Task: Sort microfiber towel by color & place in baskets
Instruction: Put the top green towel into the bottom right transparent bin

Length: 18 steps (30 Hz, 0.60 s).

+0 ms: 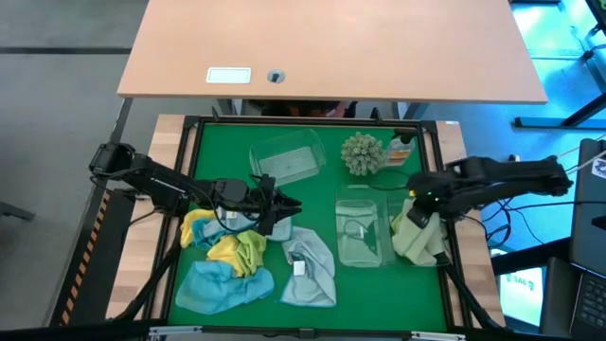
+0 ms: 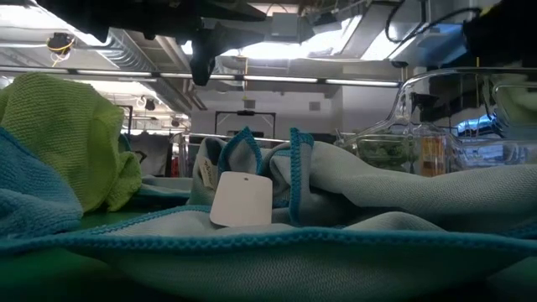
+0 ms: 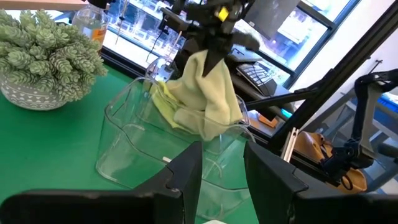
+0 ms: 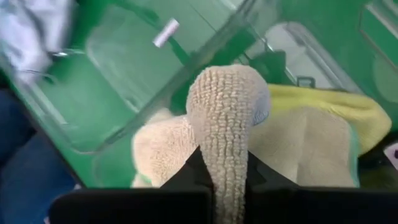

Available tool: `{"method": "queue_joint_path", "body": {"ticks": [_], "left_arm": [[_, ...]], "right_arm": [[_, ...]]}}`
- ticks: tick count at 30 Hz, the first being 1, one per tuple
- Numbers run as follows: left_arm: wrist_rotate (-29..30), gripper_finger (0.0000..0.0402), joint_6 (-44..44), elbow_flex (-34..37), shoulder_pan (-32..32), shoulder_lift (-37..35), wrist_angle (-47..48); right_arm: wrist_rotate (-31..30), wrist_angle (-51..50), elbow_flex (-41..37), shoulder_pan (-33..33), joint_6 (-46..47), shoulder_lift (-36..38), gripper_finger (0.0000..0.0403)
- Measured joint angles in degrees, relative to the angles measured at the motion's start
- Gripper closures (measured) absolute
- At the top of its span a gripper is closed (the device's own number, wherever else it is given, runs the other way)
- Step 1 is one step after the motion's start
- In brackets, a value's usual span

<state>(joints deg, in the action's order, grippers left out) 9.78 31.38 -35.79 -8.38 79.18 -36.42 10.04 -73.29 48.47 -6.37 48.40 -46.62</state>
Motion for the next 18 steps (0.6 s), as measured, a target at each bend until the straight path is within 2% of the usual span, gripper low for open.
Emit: {"method": "queue_joint_path", "body": {"ticks": [14, 18], "left_arm": [[0.0, 0.0288, -0.3, 0.0, 0.0, 0.0, 0.0], [0.0, 0.0288, -0.5, 0.0, 0.0, 0.0, 0.0]], "right_arm": [[0.0, 0.2, -1.1, 0.0, -0.8, -10.9, 0.0374], [-2.3, 0.6, -1.1, 0.0, -0.8, -13.0, 0.0373]]}}
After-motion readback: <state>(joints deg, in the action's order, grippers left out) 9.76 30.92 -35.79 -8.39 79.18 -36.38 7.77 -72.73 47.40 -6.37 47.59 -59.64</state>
